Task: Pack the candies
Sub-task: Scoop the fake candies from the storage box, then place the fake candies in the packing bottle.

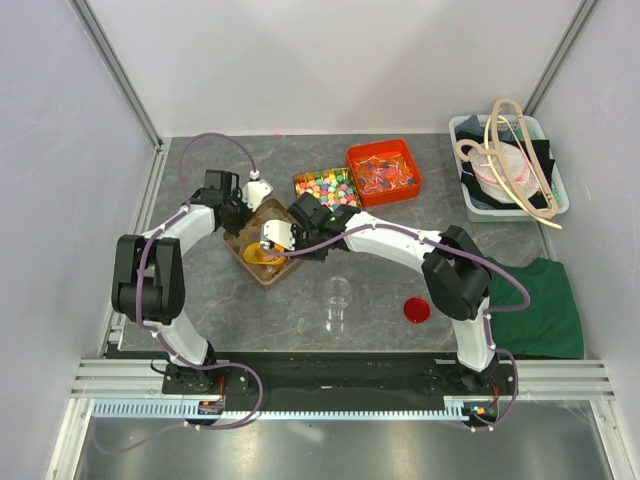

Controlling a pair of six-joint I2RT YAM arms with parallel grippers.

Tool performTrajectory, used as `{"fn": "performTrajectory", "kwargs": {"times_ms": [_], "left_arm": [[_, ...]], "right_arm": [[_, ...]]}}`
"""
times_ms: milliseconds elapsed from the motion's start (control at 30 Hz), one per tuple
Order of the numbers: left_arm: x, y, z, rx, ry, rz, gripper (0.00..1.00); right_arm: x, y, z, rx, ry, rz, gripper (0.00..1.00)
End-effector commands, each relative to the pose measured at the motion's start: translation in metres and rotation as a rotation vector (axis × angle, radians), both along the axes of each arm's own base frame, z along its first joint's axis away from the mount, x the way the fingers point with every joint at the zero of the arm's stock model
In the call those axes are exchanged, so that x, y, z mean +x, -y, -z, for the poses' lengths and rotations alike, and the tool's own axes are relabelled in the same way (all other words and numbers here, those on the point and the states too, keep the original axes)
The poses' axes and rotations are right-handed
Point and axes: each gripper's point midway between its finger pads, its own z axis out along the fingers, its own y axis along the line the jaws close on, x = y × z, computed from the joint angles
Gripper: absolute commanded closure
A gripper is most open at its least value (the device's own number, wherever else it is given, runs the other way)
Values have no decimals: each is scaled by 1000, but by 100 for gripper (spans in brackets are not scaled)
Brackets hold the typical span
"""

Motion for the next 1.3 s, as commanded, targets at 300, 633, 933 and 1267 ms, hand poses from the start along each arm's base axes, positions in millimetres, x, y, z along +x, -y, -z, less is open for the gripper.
{"fn": "performTrajectory", "kwargs": {"times_ms": [300, 633, 933, 1267], "left_arm": [[40, 9, -18, 167, 93, 236, 98], [34, 2, -5, 191, 83, 222, 98], [36, -5, 5, 123, 40, 119, 98], [33, -8, 20, 35, -33, 28, 98]], "right_arm": [[5, -18, -33, 98, 39, -20, 100], [26, -15, -56, 152, 93, 47, 100], [21, -5, -73, 193, 62, 36, 100], [-14, 19, -88, 221, -7, -28, 100]]}}
